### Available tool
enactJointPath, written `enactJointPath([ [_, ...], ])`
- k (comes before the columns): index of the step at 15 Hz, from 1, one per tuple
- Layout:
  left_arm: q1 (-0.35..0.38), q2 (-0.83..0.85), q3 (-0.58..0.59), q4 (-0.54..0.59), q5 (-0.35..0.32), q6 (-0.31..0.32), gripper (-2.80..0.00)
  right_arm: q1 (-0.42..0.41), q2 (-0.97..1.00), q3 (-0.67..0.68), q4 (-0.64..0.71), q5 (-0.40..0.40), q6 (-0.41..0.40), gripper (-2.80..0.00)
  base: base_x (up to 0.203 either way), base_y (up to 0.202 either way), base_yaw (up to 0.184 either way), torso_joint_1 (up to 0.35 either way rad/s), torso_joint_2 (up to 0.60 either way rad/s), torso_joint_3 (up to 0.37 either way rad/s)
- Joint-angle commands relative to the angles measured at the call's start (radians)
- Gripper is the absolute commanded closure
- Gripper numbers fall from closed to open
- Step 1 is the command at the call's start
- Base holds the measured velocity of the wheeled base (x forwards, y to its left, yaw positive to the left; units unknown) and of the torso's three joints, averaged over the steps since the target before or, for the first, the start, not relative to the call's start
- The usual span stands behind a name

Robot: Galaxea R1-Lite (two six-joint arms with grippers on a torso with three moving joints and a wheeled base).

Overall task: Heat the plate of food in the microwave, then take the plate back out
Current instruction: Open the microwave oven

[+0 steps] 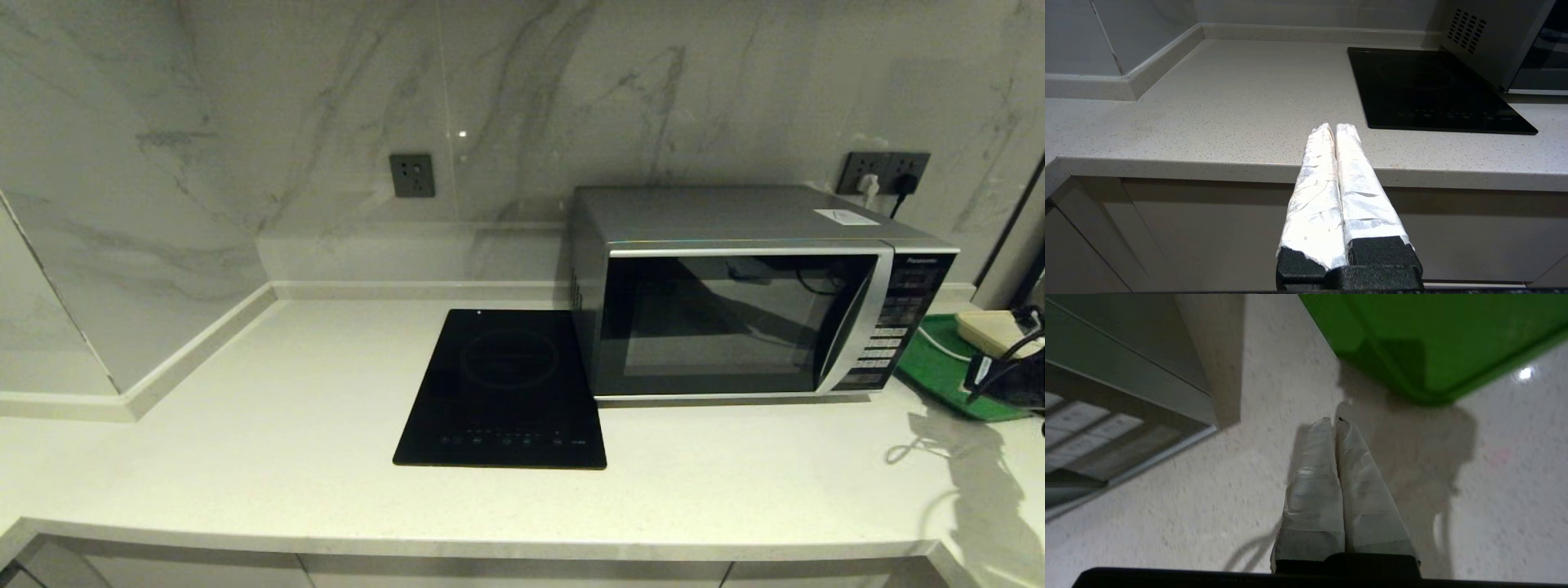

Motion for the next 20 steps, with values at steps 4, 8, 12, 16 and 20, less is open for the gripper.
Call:
enactJointPath([
  [4, 0.000, 0.000, 0.000, 0.000, 0.000, 0.000, 0.00, 0.042, 0.028, 0.007, -0.007, 0.244, 0.154, 0.00, 0.000, 0.000, 0.000, 0.000, 0.00, 0.000],
  [8, 0.000, 0.000, 0.000, 0.000, 0.002, 0.000, 0.00, 0.032, 0.049, 0.020, -0.008, 0.358, 0.130, 0.00, 0.000, 0.000, 0.000, 0.000, 0.00, 0.000],
  [12, 0.000, 0.000, 0.000, 0.000, 0.000, 0.000, 0.00, 0.035, 0.065, 0.018, -0.003, 0.387, 0.124, 0.00, 0.000, 0.000, 0.000, 0.000, 0.00, 0.000],
  [16, 0.000, 0.000, 0.000, 0.000, 0.000, 0.000, 0.00, 0.049, 0.067, 0.013, -0.002, 0.440, 0.127, 0.00, 0.000, 0.000, 0.000, 0.000, 0.00, 0.000],
  [20, 0.000, 0.000, 0.000, 0.000, 0.000, 0.000, 0.00, 0.059, 0.086, 0.012, -0.003, 0.445, 0.130, 0.00, 0.000, 0.000, 0.000, 0.000, 0.00, 0.000],
])
